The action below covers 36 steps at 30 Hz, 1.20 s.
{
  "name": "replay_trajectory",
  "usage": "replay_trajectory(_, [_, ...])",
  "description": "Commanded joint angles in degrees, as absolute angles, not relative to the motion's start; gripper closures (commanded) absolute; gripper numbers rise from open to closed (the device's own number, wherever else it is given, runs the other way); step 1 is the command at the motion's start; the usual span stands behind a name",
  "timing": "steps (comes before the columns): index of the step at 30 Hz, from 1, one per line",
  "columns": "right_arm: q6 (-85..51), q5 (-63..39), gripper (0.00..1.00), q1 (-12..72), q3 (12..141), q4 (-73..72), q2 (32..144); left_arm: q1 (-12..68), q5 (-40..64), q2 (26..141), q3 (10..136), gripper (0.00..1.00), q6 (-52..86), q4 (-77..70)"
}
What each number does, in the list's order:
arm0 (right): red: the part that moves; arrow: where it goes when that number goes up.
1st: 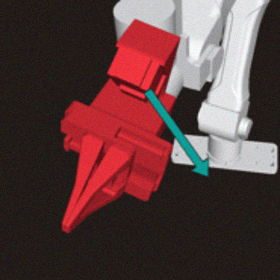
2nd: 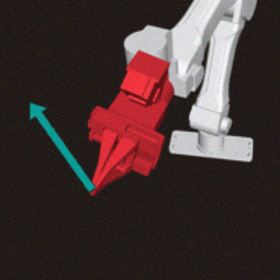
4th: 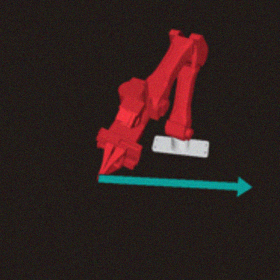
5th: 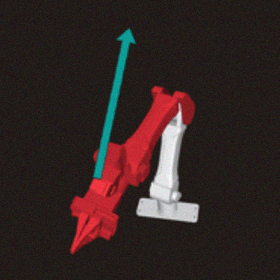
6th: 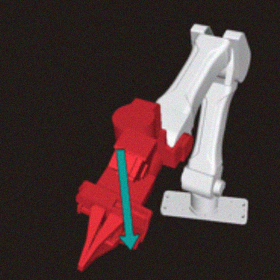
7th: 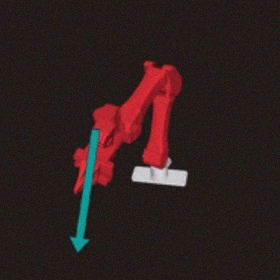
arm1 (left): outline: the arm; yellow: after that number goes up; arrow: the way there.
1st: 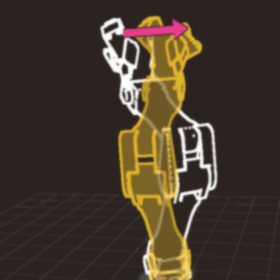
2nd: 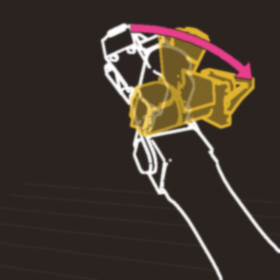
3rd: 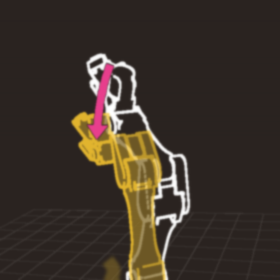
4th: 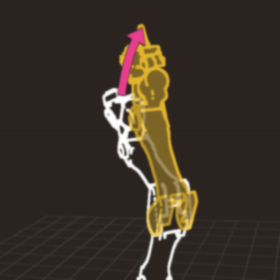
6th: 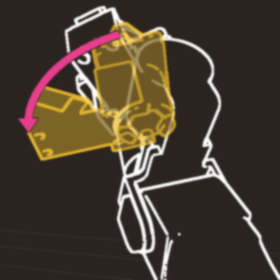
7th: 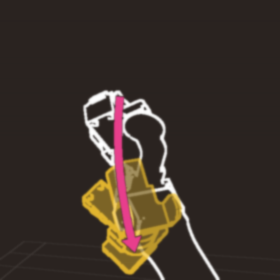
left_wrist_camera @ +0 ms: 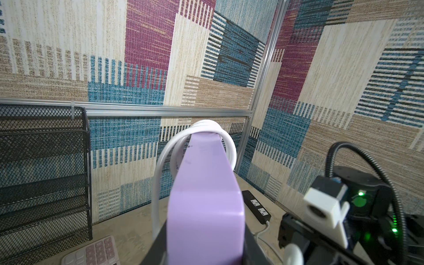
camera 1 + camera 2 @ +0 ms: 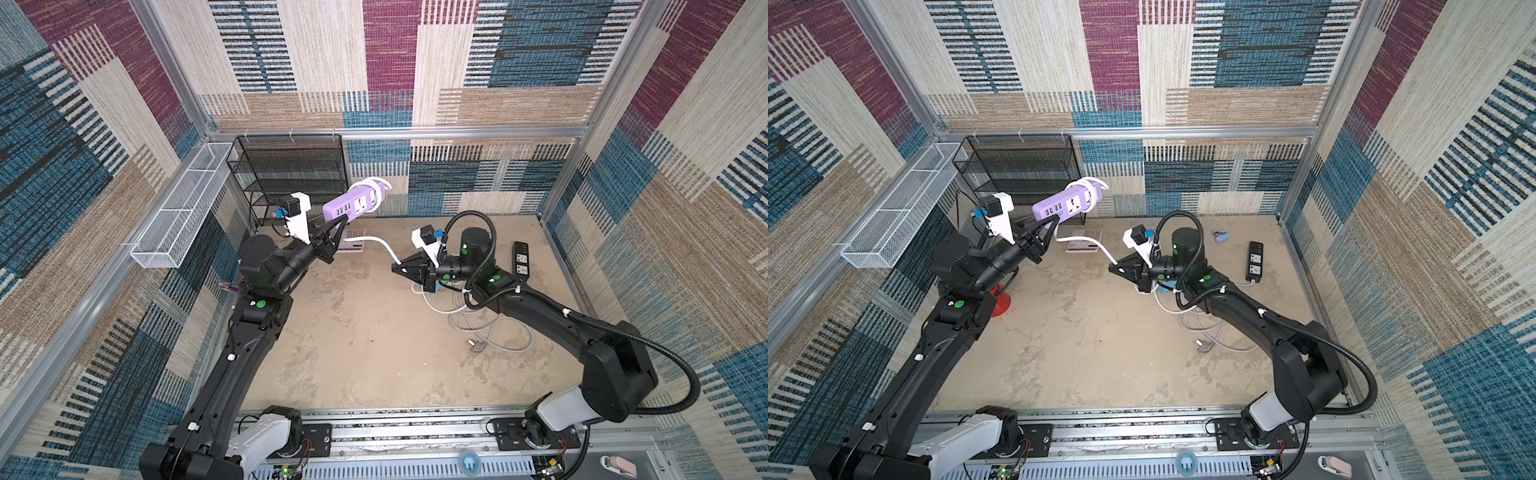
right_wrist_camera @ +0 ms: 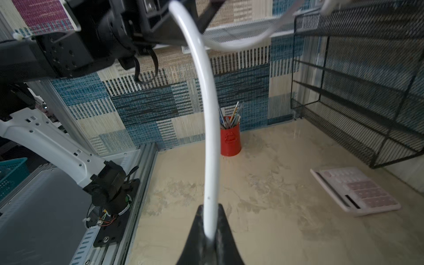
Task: Unwrap the cord wrapped around the power strip
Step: Unwrap the power cord from the power strip.
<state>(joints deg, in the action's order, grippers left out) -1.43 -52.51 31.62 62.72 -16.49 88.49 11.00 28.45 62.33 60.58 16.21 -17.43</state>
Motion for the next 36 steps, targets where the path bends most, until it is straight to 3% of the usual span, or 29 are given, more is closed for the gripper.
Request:
replay_trajectory(1, [-5.71, -53.98, 1.00, 32.25, 62.57, -23.79, 92.16, 10.99, 36.47, 63.63, 61.87, 1.00, 19.73, -24.20])
replay_trajectory(11, [-10.04, -50.31, 1.00, 31.59, 75.39, -30.60, 109.98, 11.25, 50.33, 69.45, 63.23, 1.00, 34.53, -40.37])
replay_trajectory(20, [-23.43, -51.63, 1.00, 21.11, 86.13, -43.42, 119.63, 13.96, 55.03, 72.48, 64.51, 1.00, 37.59, -43.10])
replay_trajectory(30, [-22.87, -51.82, 1.00, 13.21, 94.89, -38.98, 112.65, 17.36, 55.94, 75.76, 65.63, 1.00, 35.46, -39.23])
replay_trajectory(36, [-18.63, -50.30, 1.00, 9.47, 92.05, -34.63, 101.53, 17.78, 52.27, 76.29, 69.23, 1.00, 26.75, -22.85])
